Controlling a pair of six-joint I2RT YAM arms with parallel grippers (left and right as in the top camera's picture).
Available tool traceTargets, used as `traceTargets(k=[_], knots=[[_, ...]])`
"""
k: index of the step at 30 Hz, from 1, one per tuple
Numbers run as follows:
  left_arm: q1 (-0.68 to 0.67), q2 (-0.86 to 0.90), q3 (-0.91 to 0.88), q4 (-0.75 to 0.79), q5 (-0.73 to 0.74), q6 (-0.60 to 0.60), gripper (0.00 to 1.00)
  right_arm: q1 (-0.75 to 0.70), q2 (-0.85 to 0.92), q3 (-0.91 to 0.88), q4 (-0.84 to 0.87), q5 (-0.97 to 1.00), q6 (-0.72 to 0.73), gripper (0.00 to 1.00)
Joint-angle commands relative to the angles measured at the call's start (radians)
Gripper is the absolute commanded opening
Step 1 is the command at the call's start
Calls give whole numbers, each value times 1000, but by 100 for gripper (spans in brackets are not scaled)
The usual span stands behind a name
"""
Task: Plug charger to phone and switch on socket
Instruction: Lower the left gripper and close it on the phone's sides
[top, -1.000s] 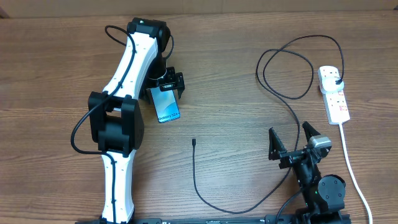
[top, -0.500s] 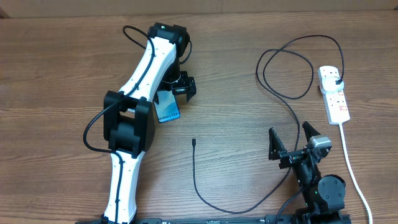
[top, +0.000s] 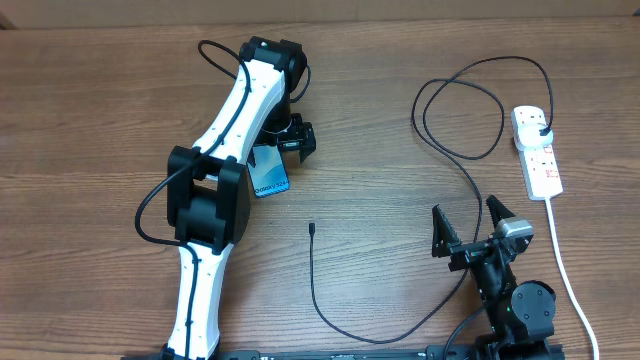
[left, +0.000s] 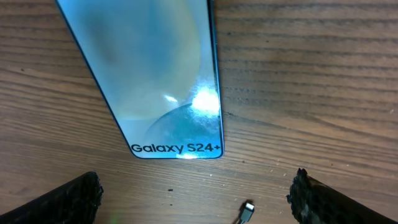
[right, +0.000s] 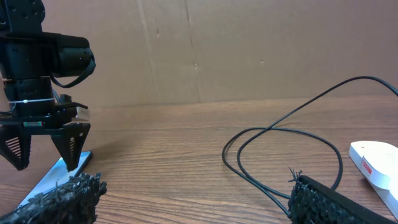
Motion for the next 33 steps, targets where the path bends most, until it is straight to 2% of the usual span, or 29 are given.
traceTargets(k=[1, 11, 19, 25, 33], knots=[[18, 16, 1, 8, -29, -65, 100, 6, -9, -10, 2, 6, 3, 100], [71, 16, 1, 26, -42, -109, 100, 6, -9, -10, 2, 6, 3, 100], [75, 16, 0, 95, -43, -106, 100, 6, -9, -10, 2, 6, 3, 100], [75, 16, 0, 136, -73, -62, 100, 6, -9, -10, 2, 6, 3, 100], [71, 17, -8, 122, -111, -62, 100, 6, -9, -10, 2, 6, 3, 100]])
